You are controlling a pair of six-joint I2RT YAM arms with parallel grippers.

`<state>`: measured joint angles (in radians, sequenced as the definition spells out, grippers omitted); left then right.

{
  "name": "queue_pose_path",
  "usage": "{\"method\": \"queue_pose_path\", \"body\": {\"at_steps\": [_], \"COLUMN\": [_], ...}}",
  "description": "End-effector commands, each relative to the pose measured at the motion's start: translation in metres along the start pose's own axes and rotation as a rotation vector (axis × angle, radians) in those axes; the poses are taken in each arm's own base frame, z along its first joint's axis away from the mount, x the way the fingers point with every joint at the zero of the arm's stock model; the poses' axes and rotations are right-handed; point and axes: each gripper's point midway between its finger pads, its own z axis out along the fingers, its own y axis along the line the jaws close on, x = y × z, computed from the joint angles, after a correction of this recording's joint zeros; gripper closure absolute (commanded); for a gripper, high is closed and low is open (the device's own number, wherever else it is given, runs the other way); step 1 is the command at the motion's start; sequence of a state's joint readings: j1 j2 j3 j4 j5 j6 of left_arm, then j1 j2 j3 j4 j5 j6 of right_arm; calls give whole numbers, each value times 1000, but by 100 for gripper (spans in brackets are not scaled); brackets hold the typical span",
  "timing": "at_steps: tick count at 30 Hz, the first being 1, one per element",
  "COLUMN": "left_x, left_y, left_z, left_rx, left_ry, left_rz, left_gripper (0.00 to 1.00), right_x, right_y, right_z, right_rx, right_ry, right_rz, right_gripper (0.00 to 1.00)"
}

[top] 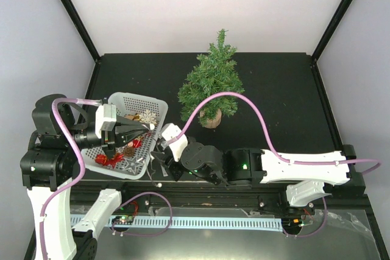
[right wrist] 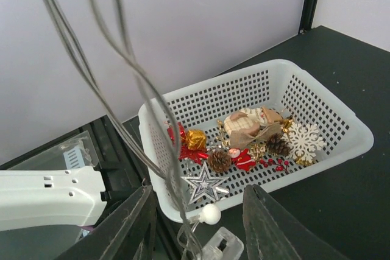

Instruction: Decorate the small christmas tree

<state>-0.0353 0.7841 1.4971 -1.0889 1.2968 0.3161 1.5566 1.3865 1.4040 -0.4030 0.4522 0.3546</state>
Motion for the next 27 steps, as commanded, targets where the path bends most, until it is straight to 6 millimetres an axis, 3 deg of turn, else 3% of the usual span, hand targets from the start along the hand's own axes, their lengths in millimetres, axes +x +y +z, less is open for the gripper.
{"method": "queue_pose_path", "body": {"at_steps": [1, 4, 7, 12, 16, 21, 23, 27], "left_x": [-7, -8, -9, -8, -2, 13, 23, 45], "left_y": [-12, -14, -17, -16, -10, 2, 8, 13], "left_z": [-1, -1, -2, -2, -1, 3, 6, 12], "left_rx": [42, 52, 63, 64, 37, 15, 21, 48], "left_ry": [-24, -28, -32, -33, -20, -2, 5, 40], "left_rz": [25, 23, 24, 26, 30, 28, 18, 42], "left_gripper": [98, 98, 98, 98, 98, 94, 88, 47], "right_x": [-17, -15, -15, -14, -15, -36, -47, -64], "right_y": [0, -1, -2, -5, -14, -33, -40, -49], "right_z": [-5, -2, -1, 1, -5, -35, -49, -71], "right_rx": [-10, 5, 10, 36, 65, 116, 131, 148], "right_ry": [-55, -48, -51, -51, -56, -104, -127, -164], "right_rz": [4, -5, -13, -18, -3, 19, 28, 28], "right_gripper": [59, 61, 68, 99, 99, 99, 99, 99]}}
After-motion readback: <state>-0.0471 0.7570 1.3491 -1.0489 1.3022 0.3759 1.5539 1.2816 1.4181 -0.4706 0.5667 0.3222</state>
